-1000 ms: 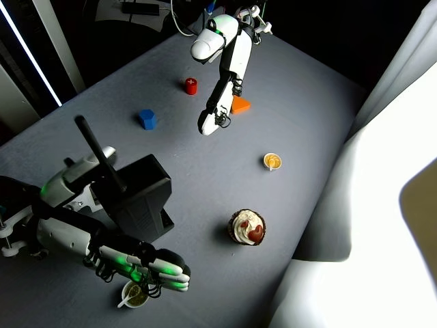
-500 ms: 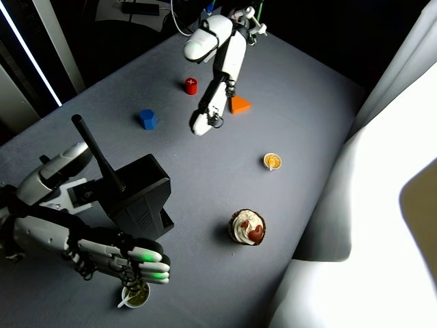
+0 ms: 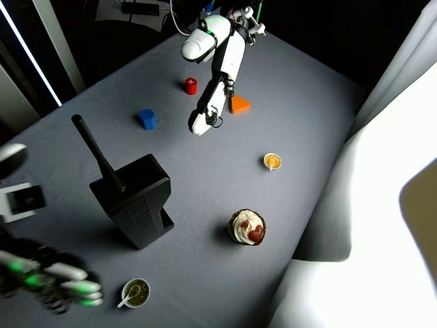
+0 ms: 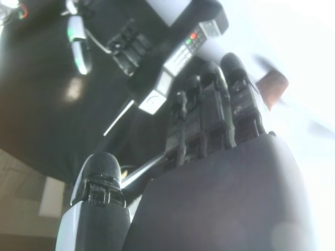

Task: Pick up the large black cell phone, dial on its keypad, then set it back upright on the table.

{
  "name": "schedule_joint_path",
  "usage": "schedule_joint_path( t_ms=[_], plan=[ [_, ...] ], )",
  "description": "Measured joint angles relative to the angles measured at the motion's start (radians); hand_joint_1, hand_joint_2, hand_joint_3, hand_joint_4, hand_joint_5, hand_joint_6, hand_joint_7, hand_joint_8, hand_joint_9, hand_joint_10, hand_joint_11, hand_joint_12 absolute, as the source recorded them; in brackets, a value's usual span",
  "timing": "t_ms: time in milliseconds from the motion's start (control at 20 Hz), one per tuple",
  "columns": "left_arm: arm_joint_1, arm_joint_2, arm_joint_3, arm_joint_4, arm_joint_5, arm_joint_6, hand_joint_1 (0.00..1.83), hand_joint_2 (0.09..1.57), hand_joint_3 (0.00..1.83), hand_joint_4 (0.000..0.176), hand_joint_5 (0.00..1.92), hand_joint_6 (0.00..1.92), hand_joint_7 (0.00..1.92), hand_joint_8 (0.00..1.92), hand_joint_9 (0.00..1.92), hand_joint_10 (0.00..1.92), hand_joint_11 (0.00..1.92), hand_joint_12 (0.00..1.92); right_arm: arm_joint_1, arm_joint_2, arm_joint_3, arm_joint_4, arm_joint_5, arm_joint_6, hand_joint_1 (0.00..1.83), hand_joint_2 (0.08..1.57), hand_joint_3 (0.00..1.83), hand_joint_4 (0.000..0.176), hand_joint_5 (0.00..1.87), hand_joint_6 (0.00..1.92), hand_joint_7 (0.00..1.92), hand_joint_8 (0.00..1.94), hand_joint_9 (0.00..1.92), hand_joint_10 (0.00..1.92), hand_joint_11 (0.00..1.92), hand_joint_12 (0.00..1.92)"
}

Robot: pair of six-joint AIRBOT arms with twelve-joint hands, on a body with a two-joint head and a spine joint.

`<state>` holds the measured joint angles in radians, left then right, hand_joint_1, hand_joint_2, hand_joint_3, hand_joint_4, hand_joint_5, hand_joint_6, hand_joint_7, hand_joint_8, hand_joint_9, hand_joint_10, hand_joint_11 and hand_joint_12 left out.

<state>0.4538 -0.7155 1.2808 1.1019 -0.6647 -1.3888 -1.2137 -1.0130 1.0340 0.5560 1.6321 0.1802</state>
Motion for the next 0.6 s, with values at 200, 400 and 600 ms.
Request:
schedule_joint_path(
  t_ms=[200,400,600],
  plan=[
    [0.0,0.003,0.0,0.002,-0.001,0.0,0.0,1.22,0.0,0.029,0.18,0.01,0.23,0.0,0.22,0.01,0.0,0.42,-0.179,0.167,-0.214,-0.008,-0.001,0.04,0.29,0.85,0.0,0.139,0.0,0.0,0.0,0.0,0.0,0.0,0.0,0.0],
    [0.0,0.008,-0.008,0.0,0.001,0.0,0.0,1.21,0.0,0.032,0.19,0.0,0.25,0.01,0.25,0.01,0.0,0.46,-0.375,0.32,-0.417,-0.018,0.007,0.118,0.28,0.86,0.0,0.136,0.0,0.0,0.0,0.0,0.0,0.0,0.0,0.0],
    [0.0,0.009,-0.018,-0.004,-0.001,0.0,0.01,1.21,0.0,0.031,0.22,0.0,0.24,0.0,0.23,0.0,0.0,0.55,-0.505,0.38,-0.531,0.005,0.01,0.182,0.25,0.88,0.01,0.134,0.0,0.0,0.0,0.0,0.0,0.0,0.0,0.0]
  ],
)
